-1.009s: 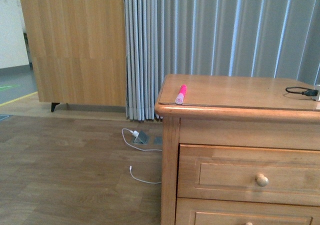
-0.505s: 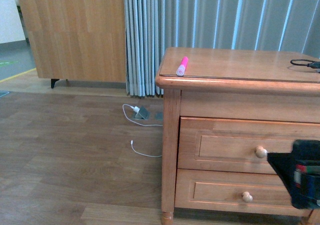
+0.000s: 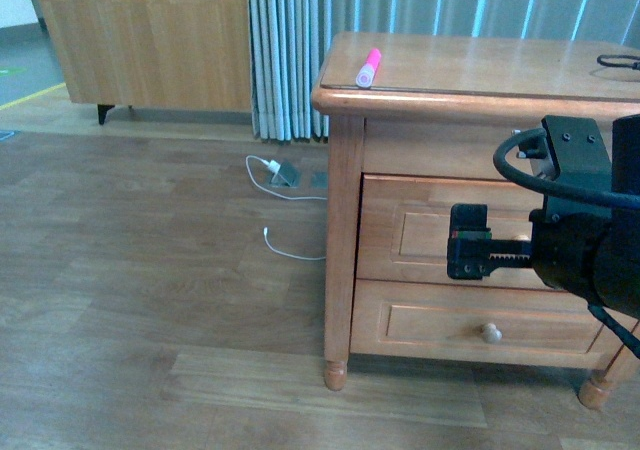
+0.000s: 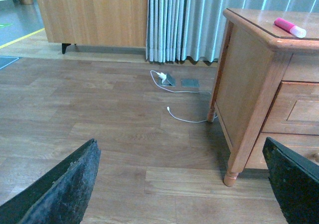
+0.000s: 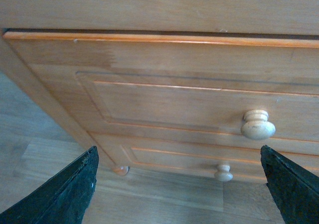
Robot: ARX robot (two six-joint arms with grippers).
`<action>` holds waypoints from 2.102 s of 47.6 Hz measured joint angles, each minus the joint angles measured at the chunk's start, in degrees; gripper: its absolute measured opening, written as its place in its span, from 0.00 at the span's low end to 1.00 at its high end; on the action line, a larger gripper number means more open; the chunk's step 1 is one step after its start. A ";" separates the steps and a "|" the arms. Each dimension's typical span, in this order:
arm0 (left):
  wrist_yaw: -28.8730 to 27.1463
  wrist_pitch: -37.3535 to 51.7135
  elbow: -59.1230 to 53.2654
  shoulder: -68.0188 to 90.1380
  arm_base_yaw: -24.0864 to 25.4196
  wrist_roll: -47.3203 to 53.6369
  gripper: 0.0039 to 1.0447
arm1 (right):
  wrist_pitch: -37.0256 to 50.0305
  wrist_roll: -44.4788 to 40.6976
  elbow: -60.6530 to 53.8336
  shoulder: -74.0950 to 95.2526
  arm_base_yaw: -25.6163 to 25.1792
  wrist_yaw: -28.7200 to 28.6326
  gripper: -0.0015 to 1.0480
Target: Place pink marker in drawer with both arms
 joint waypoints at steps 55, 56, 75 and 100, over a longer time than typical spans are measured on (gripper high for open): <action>0.00 0.00 0.00 0.00 0.00 0.00 0.94 | -0.13 -2.60 13.44 14.97 -6.36 2.14 0.92; 0.00 0.00 0.00 0.00 0.00 0.00 0.94 | -0.13 -2.58 13.44 14.97 -6.36 2.23 0.91; 0.00 0.00 0.00 0.00 0.00 0.00 0.94 | -0.24 -4.00 13.49 15.37 -7.28 2.75 0.37; 0.00 0.00 0.00 0.00 0.00 0.02 0.94 | 0.85 -3.87 11.91 14.93 -7.19 1.60 0.23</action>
